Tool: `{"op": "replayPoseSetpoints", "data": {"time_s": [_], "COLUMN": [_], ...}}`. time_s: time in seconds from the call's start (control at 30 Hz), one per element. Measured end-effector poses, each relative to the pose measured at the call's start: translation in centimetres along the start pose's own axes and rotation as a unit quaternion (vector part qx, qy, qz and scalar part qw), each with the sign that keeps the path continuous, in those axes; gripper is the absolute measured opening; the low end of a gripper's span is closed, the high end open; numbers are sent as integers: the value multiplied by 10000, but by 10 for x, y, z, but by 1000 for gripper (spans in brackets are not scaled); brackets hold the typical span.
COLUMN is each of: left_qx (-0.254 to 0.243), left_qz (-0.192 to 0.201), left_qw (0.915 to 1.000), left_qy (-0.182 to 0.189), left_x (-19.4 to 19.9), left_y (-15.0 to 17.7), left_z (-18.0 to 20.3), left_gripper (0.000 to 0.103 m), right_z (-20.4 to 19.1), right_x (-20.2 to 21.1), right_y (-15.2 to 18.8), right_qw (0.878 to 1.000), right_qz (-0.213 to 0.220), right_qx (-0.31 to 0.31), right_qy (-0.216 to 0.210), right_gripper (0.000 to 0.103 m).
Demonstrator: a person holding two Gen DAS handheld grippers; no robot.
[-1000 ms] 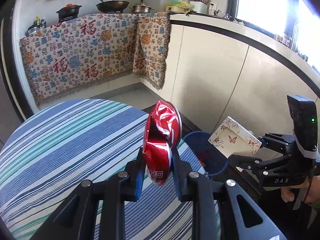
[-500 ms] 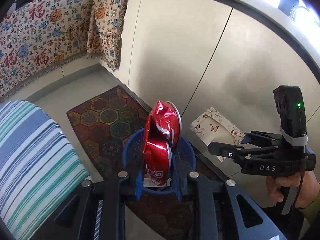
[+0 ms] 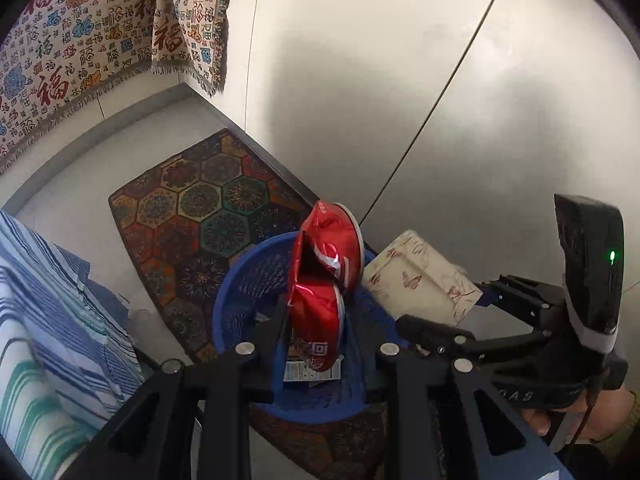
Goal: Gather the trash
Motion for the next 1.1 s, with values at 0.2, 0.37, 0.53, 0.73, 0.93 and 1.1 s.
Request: {"op": "replayPoseSetpoints", "data": {"time_s": [0.2, 0.37, 0.53, 0.73, 0.93, 1.1], "left_qx": [38, -4, -214, -280, -372, -182], "left_qz": [-81, 94, 715, 913, 1042, 1298], "left_qw": [10000, 9999, 9966, 9945, 9889, 9837], "left_qy": [37, -106, -357, -428, -993, -1229], "left_x": [-18, -4, 50, 124, 170, 200], "left_y": [-10, -11, -9, 24, 70, 87], "left_z": [4, 12, 25, 52, 63, 64], "left_gripper": [62, 62, 70, 103, 103, 103], "right_z": [11, 24, 22, 0, -10, -39], "right_x": [-6, 26, 63, 135, 195, 225], "right_y": [2, -1, -1, 36, 90, 105], "right_qw": [9998, 9969, 9921, 9912, 9856, 9833], "right_qz": [157, 423, 397, 423, 736, 993], "right_qx": [-46, -71, 8, -133, -675, -481], "right_qy": [117, 665, 1190, 1245, 1363, 1450], "right_gripper": [90, 97, 102, 103, 103, 103]}}
Point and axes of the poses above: each gripper's, at about its wrist camera, not at the fingertips, and x roughly against the way its jaws point, z to its right, y to its underside, the point moved 8 cm from there along -x, roughly the way its jaws point, and after that the axes turned 2 degrees about z, right-handed, at the moved point
